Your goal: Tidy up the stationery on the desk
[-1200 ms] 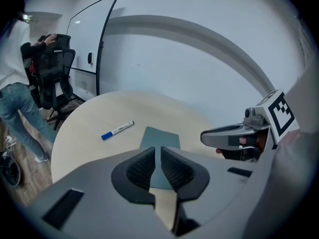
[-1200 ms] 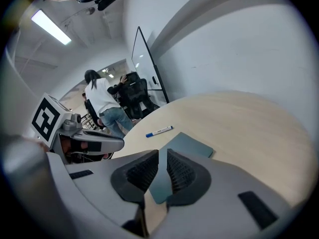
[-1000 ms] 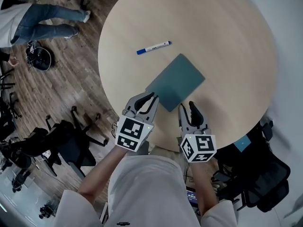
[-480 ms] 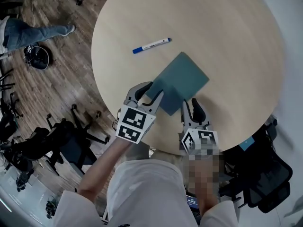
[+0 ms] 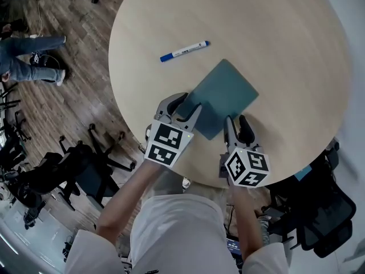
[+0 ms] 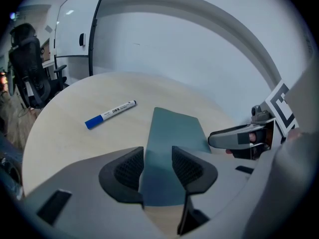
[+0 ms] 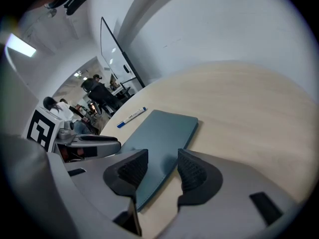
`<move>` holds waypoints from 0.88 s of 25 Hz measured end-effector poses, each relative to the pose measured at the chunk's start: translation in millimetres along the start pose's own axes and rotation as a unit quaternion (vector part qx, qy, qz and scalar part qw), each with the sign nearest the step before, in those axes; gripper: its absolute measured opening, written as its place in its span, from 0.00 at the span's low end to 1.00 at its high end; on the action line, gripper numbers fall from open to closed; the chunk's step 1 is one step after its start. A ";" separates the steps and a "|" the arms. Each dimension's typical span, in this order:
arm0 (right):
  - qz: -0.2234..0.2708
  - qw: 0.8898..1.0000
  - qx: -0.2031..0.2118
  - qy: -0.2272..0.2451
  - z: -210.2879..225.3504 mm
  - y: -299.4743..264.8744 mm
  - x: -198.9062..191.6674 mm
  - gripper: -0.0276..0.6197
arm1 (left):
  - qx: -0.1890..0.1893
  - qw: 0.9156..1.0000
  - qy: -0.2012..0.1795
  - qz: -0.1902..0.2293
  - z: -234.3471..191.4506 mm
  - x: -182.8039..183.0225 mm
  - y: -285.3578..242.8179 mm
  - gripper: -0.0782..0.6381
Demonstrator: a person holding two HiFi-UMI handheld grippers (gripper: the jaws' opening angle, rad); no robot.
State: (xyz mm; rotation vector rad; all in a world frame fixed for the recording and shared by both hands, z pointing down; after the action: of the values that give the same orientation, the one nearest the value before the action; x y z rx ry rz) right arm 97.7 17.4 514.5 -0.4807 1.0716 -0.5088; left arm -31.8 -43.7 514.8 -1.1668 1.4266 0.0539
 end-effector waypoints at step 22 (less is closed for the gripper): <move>-0.053 0.998 -0.004 0.029 8.5 -12.1 -17.7 0.29 | 0.013 1.000 0.006 -0.022 -4.6 -14.3 -14.7 0.34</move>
State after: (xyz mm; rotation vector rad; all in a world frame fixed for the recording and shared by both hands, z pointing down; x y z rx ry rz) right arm 96.7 19.6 537.4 -0.5351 1.1084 -0.6154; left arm -28.9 -45.4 535.5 -1.1779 1.4072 -0.0027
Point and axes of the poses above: the fingertips, and each gripper's own axes: y backward along the fingers, z to its right, x out of its top, the point moved 2 cm from there along y, backward along the fingers, and after that the axes turned 15 degrees about z, right-handed, at the moved point
